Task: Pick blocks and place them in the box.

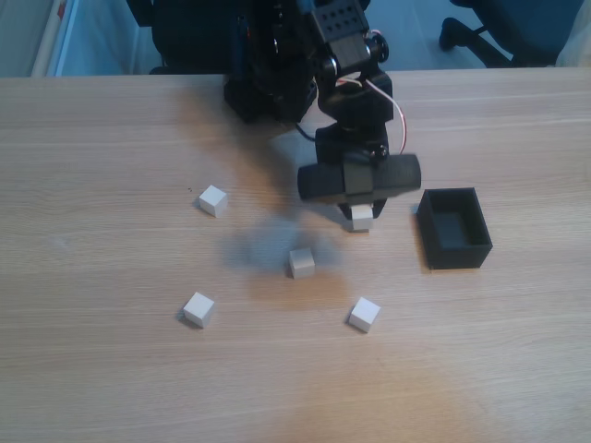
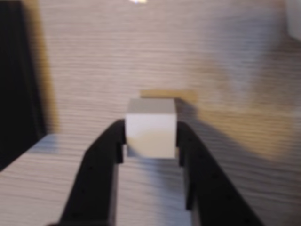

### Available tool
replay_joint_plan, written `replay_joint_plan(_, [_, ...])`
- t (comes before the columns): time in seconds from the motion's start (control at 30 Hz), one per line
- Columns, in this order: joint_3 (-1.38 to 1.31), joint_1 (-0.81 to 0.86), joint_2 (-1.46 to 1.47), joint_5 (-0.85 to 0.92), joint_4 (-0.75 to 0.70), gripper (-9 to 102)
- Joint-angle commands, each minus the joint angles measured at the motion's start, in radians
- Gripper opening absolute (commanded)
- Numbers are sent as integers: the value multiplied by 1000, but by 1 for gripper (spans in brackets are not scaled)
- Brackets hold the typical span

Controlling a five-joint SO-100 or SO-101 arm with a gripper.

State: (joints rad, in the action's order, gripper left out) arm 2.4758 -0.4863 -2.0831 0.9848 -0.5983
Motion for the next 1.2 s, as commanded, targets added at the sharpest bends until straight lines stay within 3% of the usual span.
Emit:
replay_joint_plan(0.0, [-67,-43,-98,-6,-54,0])
replay_joint_plan(0.2, [-202,-156,-121,-6,-130,0])
replay_joint_plan(0.6, [-594,-282,106,-41,-267,0])
replay_joint_plan(0.77, [-635,-282,166,-64,-252,0])
replay_joint_plan(1.17, [-604,-235,178,-37,-224,13])
